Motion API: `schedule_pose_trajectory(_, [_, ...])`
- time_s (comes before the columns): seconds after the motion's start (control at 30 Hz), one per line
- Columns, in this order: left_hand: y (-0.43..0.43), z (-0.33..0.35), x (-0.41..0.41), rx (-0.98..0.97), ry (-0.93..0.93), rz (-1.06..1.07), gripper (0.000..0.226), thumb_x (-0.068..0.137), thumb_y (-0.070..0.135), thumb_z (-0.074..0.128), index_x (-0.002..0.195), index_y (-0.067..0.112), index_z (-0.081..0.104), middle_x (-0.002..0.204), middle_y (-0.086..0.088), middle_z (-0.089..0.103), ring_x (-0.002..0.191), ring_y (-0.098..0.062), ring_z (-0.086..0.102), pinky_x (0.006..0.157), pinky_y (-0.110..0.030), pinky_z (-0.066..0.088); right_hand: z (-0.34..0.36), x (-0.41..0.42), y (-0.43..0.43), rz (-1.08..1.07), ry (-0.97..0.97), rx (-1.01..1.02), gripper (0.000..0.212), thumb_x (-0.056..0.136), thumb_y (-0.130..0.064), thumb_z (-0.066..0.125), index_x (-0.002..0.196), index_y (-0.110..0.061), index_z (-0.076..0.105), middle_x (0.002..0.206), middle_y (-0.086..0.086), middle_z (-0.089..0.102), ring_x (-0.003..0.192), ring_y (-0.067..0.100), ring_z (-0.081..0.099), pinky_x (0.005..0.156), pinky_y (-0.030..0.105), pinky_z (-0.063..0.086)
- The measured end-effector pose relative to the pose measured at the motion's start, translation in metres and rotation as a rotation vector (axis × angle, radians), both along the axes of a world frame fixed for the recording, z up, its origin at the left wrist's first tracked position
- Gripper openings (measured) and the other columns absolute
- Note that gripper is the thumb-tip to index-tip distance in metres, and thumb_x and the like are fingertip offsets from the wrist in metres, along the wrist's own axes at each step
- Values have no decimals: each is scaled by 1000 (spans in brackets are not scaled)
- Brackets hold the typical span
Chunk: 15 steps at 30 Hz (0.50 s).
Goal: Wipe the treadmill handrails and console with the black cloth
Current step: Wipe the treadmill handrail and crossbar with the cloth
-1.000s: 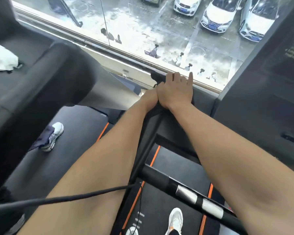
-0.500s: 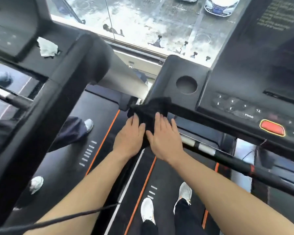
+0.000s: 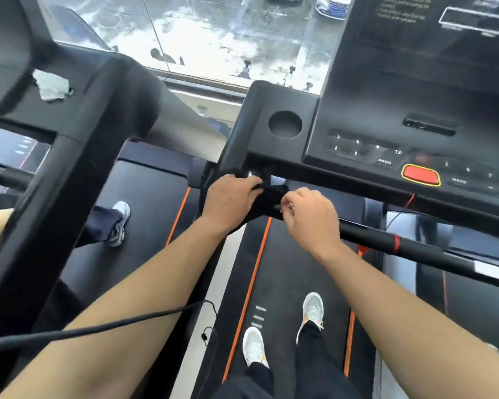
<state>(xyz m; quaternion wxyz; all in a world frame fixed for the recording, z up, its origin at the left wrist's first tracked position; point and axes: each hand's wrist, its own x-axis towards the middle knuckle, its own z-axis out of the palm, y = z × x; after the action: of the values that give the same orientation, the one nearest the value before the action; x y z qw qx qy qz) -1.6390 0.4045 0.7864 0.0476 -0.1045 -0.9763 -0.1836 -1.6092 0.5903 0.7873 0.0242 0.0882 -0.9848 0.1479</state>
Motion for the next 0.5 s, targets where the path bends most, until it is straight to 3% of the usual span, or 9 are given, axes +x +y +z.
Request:
schedule_pose_trajectory(0.1, [25,27,2,424,-64,115,24,93,39,56,112,29,68,98,5,75,91,-20,68,82,-34,53,20,2,0,-173,-90,-314,30,86,-16,56,116,-16,63,115,0,65,108,25,57,90,39,47])
schedule_pose_trajectory(0.13, [31,33,4,473,-71,99,23,94,36,56,112,28,67,98,6,75,91,-18,68,82,-33,52,26,4,1,-217,-97,-434,36,86,-13,53,120,-16,62,120,-1,63,114,22,55,95,37,46])
schedule_pose_trajectory(0.23, [32,27,6,252,-131,-29,25,92,24,51,115,27,61,100,3,72,91,-25,67,78,-39,52,37,13,2,-255,-19,-549,48,82,-7,50,128,-15,58,128,0,60,120,20,53,99,31,41])
schedule_pose_trajectory(0.3, [29,16,10,88,-289,-128,26,87,20,54,112,22,59,104,1,67,94,-27,64,79,-41,52,31,12,0,-144,-81,-362,55,79,-13,55,133,-12,54,132,4,58,121,25,52,99,35,41])
schedule_pose_trajectory(0.37, [26,8,12,-20,-341,-238,31,81,17,57,112,16,57,109,-2,65,100,-26,62,84,-41,51,15,5,-7,51,-270,-110,65,75,-27,60,136,-10,47,133,7,56,118,30,54,96,39,42])
schedule_pose_trajectory(0.43, [19,3,7,-167,-262,-306,36,80,19,53,116,17,56,112,1,65,108,-23,61,97,-40,46,3,-7,-14,152,-394,17,67,71,-38,64,128,-11,45,125,7,58,108,31,57,84,38,41])
schedule_pose_trajectory(0.5, [6,-1,-3,-380,-159,-364,41,89,31,51,129,22,53,125,6,64,128,-20,51,116,-44,27,-4,-21,-23,186,-398,88,64,70,-43,71,119,-11,46,116,9,59,101,32,61,76,37,40])
